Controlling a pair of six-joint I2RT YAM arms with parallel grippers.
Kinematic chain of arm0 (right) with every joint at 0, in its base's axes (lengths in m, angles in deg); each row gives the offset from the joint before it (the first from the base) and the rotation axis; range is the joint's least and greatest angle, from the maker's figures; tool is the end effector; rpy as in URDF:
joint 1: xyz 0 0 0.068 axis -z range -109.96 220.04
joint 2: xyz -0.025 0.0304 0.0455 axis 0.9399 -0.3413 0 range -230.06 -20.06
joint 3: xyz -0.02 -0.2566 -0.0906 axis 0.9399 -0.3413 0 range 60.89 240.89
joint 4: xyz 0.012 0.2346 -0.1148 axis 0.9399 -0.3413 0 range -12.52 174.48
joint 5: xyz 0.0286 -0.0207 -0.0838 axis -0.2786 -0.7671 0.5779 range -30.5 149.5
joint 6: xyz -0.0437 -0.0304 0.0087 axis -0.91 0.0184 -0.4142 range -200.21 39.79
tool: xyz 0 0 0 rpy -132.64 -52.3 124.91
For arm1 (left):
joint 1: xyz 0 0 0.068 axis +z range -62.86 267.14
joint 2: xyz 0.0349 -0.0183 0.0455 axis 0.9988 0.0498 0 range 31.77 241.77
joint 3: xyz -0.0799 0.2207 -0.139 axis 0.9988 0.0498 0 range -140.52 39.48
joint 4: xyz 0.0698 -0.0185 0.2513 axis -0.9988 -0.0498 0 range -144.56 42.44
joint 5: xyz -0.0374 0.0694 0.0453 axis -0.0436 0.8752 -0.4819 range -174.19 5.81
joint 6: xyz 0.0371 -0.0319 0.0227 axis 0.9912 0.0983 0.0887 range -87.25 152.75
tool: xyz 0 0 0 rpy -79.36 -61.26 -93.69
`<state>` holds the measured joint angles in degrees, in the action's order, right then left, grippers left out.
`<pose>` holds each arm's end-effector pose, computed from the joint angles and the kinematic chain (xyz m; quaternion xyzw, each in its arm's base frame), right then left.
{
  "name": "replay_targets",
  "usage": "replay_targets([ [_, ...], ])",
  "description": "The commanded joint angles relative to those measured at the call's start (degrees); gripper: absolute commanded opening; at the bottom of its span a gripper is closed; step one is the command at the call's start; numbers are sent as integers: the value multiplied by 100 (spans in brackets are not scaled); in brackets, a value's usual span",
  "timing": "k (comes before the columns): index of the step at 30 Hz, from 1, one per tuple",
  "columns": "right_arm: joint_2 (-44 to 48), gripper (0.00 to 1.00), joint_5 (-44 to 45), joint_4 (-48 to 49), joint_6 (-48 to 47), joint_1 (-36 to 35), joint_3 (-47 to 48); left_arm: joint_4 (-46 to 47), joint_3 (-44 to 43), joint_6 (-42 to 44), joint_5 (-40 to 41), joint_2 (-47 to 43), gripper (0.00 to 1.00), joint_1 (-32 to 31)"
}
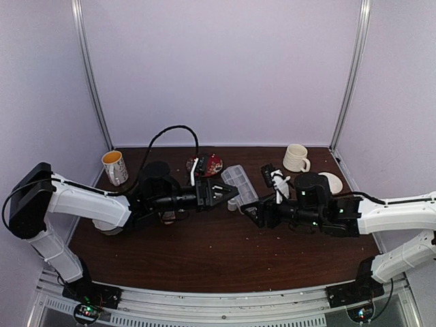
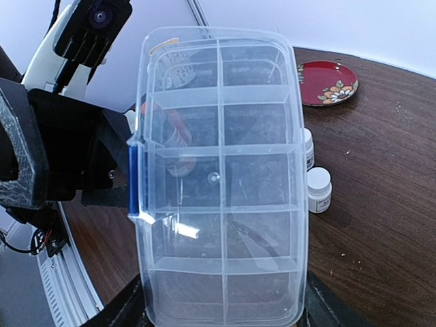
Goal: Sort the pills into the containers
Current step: Open the lid of the pill container.
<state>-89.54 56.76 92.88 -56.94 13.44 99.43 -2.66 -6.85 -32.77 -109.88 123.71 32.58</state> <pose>0.1470 0.2260 0.2443 -0.2512 0.7926 0.3717 0.4129 0.1899 -0.2936 0.2429 0.0894 0.7054 -0.6726 0.2051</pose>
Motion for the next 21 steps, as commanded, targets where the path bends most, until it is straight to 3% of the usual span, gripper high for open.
replay_targets([
  [1,-291,43,372,-151,-44,9,187,540,-347,-58,-333,-10,50,-141],
  [8,-620,43,347,-99,91,8,246,416,-407,36,-300,14,49,-177],
  [11,-688,48,328,-21,175,8,231,422,-388,58,-269,49,49,-173],
  [15,-940,49,561,-489,364,8,417,19,-355,219,-7,117,48,-177],
  [21,-1443,49,504,-656,761,6,321,32,-380,314,-12,826,48,-177],
])
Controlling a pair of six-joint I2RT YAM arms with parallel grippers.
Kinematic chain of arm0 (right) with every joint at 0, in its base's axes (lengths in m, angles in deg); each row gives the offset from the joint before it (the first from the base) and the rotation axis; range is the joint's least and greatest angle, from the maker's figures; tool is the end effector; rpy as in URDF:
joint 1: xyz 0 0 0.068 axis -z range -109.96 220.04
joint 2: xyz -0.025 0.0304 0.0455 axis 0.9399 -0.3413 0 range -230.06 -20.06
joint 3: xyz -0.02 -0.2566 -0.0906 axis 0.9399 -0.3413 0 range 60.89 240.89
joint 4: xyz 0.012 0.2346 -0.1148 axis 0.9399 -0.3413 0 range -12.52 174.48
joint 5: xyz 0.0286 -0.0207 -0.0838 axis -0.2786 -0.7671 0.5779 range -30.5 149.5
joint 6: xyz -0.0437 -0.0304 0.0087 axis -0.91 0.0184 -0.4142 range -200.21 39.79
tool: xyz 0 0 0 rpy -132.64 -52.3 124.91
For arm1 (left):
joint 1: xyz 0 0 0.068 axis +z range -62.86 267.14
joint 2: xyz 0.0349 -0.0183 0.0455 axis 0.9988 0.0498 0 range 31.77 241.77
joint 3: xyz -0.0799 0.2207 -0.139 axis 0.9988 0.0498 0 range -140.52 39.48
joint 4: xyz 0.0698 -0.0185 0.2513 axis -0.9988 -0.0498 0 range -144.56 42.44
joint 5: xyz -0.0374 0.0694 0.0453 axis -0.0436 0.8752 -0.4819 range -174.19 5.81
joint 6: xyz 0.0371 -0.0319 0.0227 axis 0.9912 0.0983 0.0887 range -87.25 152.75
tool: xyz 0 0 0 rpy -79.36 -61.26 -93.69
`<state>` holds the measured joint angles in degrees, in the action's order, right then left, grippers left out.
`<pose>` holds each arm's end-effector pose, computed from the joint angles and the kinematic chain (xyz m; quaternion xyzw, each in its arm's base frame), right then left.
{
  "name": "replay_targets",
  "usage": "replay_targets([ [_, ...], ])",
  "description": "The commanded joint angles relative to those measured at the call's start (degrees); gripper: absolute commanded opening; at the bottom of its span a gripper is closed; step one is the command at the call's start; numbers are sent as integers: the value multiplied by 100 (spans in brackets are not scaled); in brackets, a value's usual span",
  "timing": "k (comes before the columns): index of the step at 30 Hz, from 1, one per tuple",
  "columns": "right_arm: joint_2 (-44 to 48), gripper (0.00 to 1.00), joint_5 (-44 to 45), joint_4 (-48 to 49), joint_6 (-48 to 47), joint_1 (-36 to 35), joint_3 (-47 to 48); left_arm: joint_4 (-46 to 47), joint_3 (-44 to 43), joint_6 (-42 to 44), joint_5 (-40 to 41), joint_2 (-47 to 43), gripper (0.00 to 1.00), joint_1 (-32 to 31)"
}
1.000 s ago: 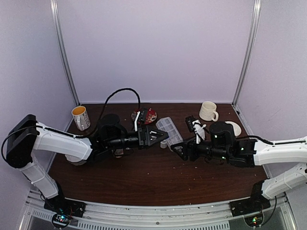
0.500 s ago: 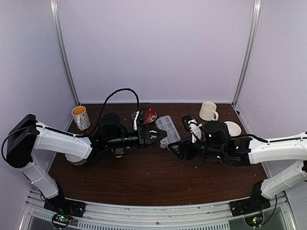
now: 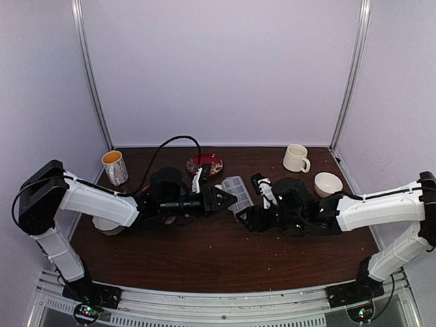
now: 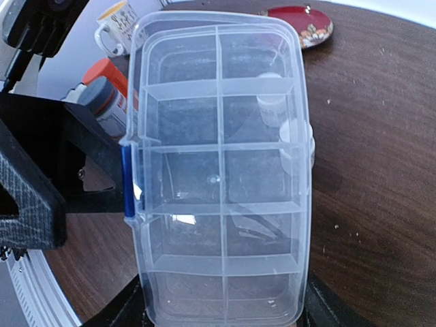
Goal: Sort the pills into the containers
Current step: Open the lid of the pill container, then place the pill container at the center of the board.
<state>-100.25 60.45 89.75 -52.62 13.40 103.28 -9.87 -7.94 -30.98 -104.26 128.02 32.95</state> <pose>0.1642 0.2484 0.2120 -0.2161 0.8498 0.3171 0.3615 0.2011 -0.2996 0.2102 0.0471 0.7671 -0.6053 0.2071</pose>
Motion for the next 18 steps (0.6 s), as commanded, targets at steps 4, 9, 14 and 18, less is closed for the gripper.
replay_targets([
  [4,-610,49,64,-174,568,7,-239,1627,-183,-254,-743,1012,47,-214],
  [9,-906,49,229,-253,719,3,-258,2017,-198,-511,-779,1352,46,-214],
  [14,-1061,54,416,-419,713,8,-233,1631,-169,-527,-588,1313,43,-212],
  [18,-1184,64,370,-374,687,4,-252,1669,-139,-595,-545,1406,42,-201],
])
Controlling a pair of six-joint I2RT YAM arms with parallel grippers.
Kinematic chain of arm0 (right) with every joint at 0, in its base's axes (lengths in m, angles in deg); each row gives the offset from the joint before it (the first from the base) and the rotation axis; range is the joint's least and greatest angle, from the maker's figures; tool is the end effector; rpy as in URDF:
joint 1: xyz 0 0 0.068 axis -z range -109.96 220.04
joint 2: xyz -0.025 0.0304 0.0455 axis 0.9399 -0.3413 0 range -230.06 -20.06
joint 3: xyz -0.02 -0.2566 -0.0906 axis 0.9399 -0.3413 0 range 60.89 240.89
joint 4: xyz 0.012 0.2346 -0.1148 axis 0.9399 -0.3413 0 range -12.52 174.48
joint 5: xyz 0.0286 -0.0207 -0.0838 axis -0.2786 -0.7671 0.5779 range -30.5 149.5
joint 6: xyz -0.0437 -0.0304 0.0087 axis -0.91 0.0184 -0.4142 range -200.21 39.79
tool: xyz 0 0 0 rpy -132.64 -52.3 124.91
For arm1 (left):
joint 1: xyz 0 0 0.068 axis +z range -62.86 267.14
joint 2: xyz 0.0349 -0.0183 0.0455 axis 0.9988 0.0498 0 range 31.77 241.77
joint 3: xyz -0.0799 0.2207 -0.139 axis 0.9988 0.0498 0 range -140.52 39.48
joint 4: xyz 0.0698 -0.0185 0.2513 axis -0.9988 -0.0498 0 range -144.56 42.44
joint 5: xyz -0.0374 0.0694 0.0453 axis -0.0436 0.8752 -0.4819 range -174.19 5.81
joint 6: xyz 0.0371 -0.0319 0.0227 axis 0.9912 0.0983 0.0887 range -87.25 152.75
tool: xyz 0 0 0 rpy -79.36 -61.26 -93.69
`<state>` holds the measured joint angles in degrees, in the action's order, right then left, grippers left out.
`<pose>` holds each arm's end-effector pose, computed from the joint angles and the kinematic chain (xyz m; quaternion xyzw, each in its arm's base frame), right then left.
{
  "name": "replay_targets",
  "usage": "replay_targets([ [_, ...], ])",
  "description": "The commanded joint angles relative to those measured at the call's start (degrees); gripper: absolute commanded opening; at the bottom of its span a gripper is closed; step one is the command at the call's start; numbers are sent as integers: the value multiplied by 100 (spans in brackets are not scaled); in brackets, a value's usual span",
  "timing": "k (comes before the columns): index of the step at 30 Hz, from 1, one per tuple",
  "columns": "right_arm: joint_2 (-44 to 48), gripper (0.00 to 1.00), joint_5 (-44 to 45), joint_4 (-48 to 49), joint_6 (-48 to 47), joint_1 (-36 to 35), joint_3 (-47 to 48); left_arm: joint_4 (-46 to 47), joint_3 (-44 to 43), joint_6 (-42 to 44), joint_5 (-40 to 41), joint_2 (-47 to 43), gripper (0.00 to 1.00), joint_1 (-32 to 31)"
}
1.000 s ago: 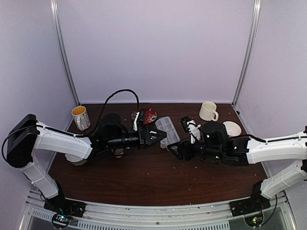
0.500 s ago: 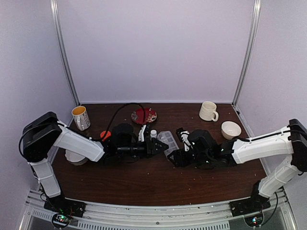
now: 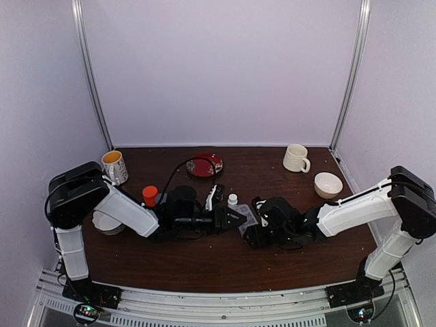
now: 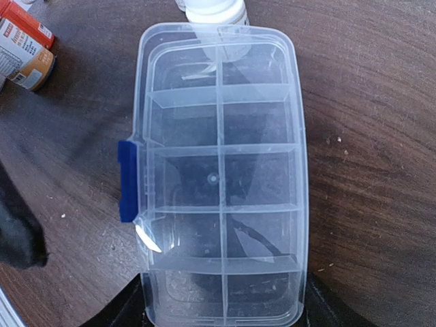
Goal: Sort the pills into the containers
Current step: Place the pill container at the center of the board.
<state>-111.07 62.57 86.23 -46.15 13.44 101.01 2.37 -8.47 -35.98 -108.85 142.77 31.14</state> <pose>0.1653 0.2473 0.1424 -0.1739 0.9205 0.2306 0.2632 0.2016 -0.3256 0.1446 0.0472 0.7752 -0.6157 0.1335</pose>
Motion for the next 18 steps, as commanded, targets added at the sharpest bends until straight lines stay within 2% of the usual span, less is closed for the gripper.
replay_targets([
  [1,-122,67,125,25,43,0,-36,493,-102,-120,-97,-18,42,-24],
  [7,-123,81,120,139,38,4,-70,874,-111,-349,-178,312,42,36],
  [10,-100,92,150,91,26,2,-42,768,-88,-309,-120,298,42,42],
  [18,-121,100,293,-124,-337,8,190,274,232,144,232,-366,42,71],
])
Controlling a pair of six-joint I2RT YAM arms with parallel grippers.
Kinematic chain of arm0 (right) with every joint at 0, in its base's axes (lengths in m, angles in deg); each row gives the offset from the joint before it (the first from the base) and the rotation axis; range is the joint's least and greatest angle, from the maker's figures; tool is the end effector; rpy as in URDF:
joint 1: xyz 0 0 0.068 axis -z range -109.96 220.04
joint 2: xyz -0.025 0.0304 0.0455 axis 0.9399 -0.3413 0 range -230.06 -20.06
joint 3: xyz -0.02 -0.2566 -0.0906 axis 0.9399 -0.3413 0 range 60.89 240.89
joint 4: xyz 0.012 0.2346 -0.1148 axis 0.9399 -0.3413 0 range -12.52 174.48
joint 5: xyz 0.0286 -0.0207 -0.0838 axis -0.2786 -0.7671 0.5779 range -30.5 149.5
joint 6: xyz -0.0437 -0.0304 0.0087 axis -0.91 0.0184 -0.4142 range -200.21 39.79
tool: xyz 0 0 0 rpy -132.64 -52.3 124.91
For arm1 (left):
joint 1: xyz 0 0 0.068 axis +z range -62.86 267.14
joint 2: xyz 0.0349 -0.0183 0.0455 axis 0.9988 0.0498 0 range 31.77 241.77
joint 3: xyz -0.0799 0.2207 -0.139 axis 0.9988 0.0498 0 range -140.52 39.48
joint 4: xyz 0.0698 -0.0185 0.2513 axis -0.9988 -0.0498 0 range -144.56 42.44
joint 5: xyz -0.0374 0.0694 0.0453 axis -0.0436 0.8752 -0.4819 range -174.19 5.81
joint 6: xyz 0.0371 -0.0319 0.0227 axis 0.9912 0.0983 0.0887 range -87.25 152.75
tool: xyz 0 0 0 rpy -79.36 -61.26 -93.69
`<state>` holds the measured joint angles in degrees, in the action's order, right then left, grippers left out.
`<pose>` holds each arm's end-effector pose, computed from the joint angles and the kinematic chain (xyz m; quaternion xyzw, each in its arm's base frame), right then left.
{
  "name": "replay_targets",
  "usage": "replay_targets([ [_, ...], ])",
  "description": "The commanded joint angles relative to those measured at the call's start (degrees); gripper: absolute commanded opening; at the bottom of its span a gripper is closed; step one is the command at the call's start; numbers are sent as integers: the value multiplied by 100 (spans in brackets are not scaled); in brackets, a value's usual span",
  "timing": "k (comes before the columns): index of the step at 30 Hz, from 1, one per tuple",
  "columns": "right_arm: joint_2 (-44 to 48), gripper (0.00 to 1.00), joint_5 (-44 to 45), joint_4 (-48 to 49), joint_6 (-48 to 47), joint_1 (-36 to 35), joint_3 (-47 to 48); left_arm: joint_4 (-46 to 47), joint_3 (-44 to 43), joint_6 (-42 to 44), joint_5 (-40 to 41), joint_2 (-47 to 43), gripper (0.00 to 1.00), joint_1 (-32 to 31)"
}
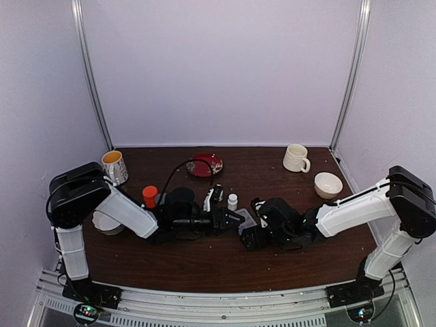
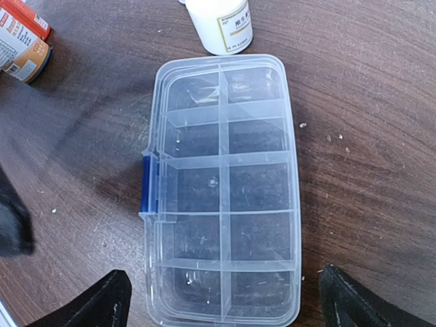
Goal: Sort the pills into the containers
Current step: Place the pill container at the center of the board, then pick up the pill container from the center of the board, then open the lid of the pill container.
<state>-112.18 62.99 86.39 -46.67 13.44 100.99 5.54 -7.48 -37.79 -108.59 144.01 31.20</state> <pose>0.1659 0.2477 0.1371 -0.1777 0.9227 0.2213 0.2611 0.2011 -0.3238 0.1380 0.0351 0.7712 -0.6222 0.1296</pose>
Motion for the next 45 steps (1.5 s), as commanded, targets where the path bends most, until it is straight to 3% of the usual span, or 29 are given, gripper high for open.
replay_targets([
  [1,-42,100,291,-265,-365,8,254,-112,177,375,245,-585,42,84],
  [5,-110,100,449,-479,-629,8,412,-536,369,632,496,-1038,42,155],
  [9,-329,99,502,-722,-752,8,631,-1546,341,1112,756,-1435,44,213],
  [13,-399,81,385,-680,-657,8,666,-2122,295,1395,876,-1625,45,224],
  [17,-398,81,298,-677,-592,8,686,-2405,245,1518,936,-1691,45,231],
  [19,-368,74,299,-684,-547,8,692,-2513,192,1570,940,-1690,45,226],
  [23,-197,69,262,-652,-470,8,622,-2772,71,1692,949,-1694,45,225],
  [28,196,61,-37,-374,-255,38,384,-2801,103,1698,971,-1705,44,236],
  [33,747,60,-550,438,64,124,-89,-2681,178,1538,930,-1755,43,271],
  [45,1590,58,-1039,1221,130,131,-644,-1832,322,1236,670,-1821,47,405],
])
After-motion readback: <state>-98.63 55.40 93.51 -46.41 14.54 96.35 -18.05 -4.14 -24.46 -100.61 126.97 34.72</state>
